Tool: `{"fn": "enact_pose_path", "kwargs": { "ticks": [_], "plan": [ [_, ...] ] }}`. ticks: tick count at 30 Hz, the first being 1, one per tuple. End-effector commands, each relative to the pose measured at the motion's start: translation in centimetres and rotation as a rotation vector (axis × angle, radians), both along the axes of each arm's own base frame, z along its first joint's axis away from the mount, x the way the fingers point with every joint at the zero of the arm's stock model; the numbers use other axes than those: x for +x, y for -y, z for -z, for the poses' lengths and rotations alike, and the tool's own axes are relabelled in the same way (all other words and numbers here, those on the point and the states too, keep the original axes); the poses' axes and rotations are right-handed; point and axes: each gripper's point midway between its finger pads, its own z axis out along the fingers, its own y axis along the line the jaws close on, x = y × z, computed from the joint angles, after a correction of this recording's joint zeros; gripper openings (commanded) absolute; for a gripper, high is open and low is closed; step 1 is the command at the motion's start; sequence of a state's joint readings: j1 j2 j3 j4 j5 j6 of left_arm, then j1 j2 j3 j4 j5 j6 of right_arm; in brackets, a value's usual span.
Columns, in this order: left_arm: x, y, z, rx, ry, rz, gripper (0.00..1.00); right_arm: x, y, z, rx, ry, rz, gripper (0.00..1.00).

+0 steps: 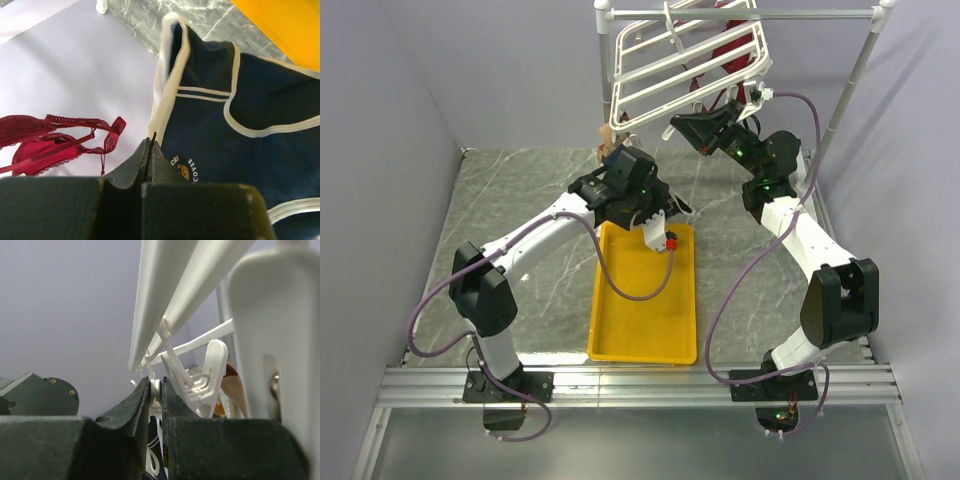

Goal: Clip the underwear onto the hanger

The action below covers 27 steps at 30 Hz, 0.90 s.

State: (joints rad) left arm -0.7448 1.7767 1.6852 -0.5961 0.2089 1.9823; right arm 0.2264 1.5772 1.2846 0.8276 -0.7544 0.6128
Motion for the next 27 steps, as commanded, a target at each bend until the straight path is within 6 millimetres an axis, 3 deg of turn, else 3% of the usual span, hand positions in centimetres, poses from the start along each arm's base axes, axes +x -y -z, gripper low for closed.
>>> {"fn": "enact_pose_path", "kwargs": {
  "ticks": [1,8,16,27],
  "plan": [
    [-0.2,0.3,-2.8,0.076,0.183,0.113,0.00,0.7,-0.6,2.3,-0.060,-0.072,-0.046,0.00],
    [-2.3,-0.9,-5.3,-0.089,0.053,0.023,0.00,0.6,-0.5,2.1,-0.056,-0.066,-0.043,0.00],
    [-2.4,-1.1,-8.6,-0.321,-0.144,-0.165,0.00,0.4,-0.6,1.8,-0.054,-0.060,-0.057,0.00],
    [-2.4,-2.6,-13.9,-0.569,-0.227,-0.282,0.00,0.1,-0.6,1.7,-0.050,-0.051,-0.062,0.00]
  ]
}}
